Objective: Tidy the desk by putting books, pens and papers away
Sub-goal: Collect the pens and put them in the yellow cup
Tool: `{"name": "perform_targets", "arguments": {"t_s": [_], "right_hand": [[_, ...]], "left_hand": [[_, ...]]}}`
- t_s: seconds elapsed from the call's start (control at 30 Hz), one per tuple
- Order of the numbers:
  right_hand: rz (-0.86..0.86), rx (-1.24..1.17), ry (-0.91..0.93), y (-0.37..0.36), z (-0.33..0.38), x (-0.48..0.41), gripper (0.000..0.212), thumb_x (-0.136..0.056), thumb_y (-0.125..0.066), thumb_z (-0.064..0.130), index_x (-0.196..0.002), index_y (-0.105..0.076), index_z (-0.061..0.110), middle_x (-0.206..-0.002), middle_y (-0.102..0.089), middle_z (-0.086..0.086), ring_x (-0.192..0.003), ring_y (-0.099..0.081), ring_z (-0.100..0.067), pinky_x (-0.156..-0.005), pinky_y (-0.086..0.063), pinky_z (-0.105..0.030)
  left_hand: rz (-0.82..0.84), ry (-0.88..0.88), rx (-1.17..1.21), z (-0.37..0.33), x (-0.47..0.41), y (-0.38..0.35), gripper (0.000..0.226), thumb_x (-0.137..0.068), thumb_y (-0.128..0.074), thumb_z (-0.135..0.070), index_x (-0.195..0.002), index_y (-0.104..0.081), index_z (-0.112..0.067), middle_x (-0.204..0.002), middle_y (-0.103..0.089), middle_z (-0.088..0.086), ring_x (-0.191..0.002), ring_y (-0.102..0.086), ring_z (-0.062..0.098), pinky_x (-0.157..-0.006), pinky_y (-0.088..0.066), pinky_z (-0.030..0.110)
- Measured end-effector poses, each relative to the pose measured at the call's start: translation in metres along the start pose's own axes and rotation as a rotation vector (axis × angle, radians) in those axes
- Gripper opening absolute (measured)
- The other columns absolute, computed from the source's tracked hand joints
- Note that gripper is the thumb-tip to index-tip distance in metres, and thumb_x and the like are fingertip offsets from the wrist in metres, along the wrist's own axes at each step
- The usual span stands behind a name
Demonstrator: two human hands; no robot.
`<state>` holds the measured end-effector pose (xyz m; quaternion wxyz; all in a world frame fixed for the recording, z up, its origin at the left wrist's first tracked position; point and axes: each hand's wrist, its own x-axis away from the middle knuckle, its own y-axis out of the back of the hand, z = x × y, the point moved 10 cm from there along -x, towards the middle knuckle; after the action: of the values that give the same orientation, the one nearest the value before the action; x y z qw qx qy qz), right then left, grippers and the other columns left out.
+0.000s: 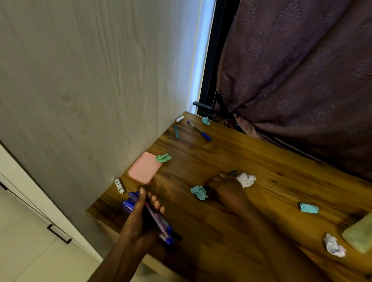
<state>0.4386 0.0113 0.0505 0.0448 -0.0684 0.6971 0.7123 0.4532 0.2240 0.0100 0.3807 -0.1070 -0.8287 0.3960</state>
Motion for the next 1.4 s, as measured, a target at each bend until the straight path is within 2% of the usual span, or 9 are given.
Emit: {"name": "perform_targets", "arguments": {"t_s": [0.17,0.3,0.4,0.53,0.6,0.77,0.87,1.2,1.4], "right_hand": [[-0.167,0.021,0.019,0.025,-0.002,-0.001,0.038,-0.065,-0.082,0.028,-0.100,-0.071,0.019,-0.094,-0.069,-0.001,-0.078,-0.067,-0.020,-0.057,-0.051,-0.025],[-0.470,-0.005,-0.041,0.089,0.013,0.017,0.025,-0.078,-0.050,0.017,-0.096,-0.068,0.013,-0.092,-0.067,-0.005,-0.078,-0.066,-0.017,-0.059,-0.049,-0.019],[-0.693,-0.301,-0.169,0.129,0.019,0.047,0.010,-0.084,-0.053,0.020,-0.094,-0.055,0.020,-0.093,-0.063,0.003,-0.087,-0.058,-0.006,-0.068,-0.041,-0.005],[-0.848,-0.838,-0.357,0.136,0.027,0.084,0.014,-0.080,-0.071,0.007,-0.090,-0.061,0.007,-0.097,-0.066,0.004,-0.095,-0.064,-0.004,-0.077,-0.052,-0.016],[-0.830,-0.969,-0.390,0.128,0.038,0.090,0.016,-0.076,-0.074,0.005,-0.086,-0.063,0.010,-0.094,-0.069,0.006,-0.092,-0.066,-0.005,-0.075,-0.056,-0.023],[-0.647,-0.992,-0.436,0.100,0.043,0.088,0.016,-0.073,-0.066,0.047,-0.079,-0.059,0.034,-0.088,-0.067,0.012,-0.087,-0.066,-0.006,-0.071,-0.057,-0.034],[-0.531,-0.882,-0.447,0.087,0.041,0.084,0.018,-0.070,-0.063,0.060,-0.076,-0.056,0.043,-0.085,-0.063,0.014,-0.082,-0.061,-0.002,-0.067,-0.052,-0.021],[-0.214,-1.052,-0.307,0.083,0.006,0.024,0.019,-0.077,-0.068,0.044,-0.082,-0.068,0.025,-0.086,-0.068,0.017,-0.080,-0.065,-0.002,-0.068,-0.053,-0.021],[-0.330,-1.101,-0.550,0.064,-0.070,-0.041,0.013,-0.083,-0.070,0.018,-0.075,-0.065,0.026,-0.074,-0.065,0.012,-0.071,-0.059,0.005,-0.067,-0.044,-0.014]], "left_hand": [[0.040,0.016,-0.060,0.003,0.000,-0.005,0.016,-0.073,-0.064,-0.027,-0.082,-0.062,-0.015,-0.065,-0.059,0.000,-0.062,-0.056,0.012,-0.061,-0.050,0.025],[0.031,0.006,-0.071,0.003,-0.002,-0.010,0.015,-0.074,-0.064,-0.029,-0.081,-0.062,-0.016,-0.062,-0.060,-0.002,-0.055,-0.057,0.010,-0.060,-0.050,0.024],[0.039,0.004,-0.062,0.007,-0.004,-0.019,0.016,-0.081,-0.062,-0.031,-0.082,-0.062,-0.015,-0.062,-0.059,-0.002,-0.055,-0.057,0.010,-0.063,-0.049,0.026],[0.067,-0.036,-0.019,0.017,0.000,-0.044,0.019,-0.091,-0.054,-0.031,-0.088,-0.062,-0.015,-0.071,-0.066,0.001,-0.065,-0.063,0.012,-0.061,-0.054,0.026],[0.090,-0.074,-0.024,0.022,0.000,-0.057,0.020,-0.093,-0.051,-0.032,-0.092,-0.062,-0.016,-0.078,-0.072,0.003,-0.075,-0.068,0.014,-0.070,-0.050,0.030],[0.148,-0.121,-0.010,0.033,0.002,-0.086,0.031,-0.087,-0.054,-0.039,-0.095,-0.069,-0.014,-0.093,-0.071,0.008,-0.090,-0.067,0.022,-0.084,-0.049,0.042],[0.171,-0.143,0.013,0.032,-0.002,-0.094,0.025,-0.078,-0.060,-0.033,-0.092,-0.069,-0.015,-0.091,-0.069,0.005,-0.086,-0.063,0.017,-0.085,-0.048,0.035],[0.083,-0.223,0.023,0.000,-0.057,-0.111,0.021,-0.096,-0.047,-0.027,-0.079,-0.057,-0.017,-0.068,-0.056,-0.003,-0.061,-0.055,0.009,-0.068,-0.046,0.024],[0.165,-0.184,0.017,-0.027,-0.125,-0.128,0.012,-0.092,-0.051,-0.025,-0.082,-0.054,-0.019,-0.069,-0.057,-0.005,-0.059,-0.058,0.008,-0.056,-0.053,0.020]]}}
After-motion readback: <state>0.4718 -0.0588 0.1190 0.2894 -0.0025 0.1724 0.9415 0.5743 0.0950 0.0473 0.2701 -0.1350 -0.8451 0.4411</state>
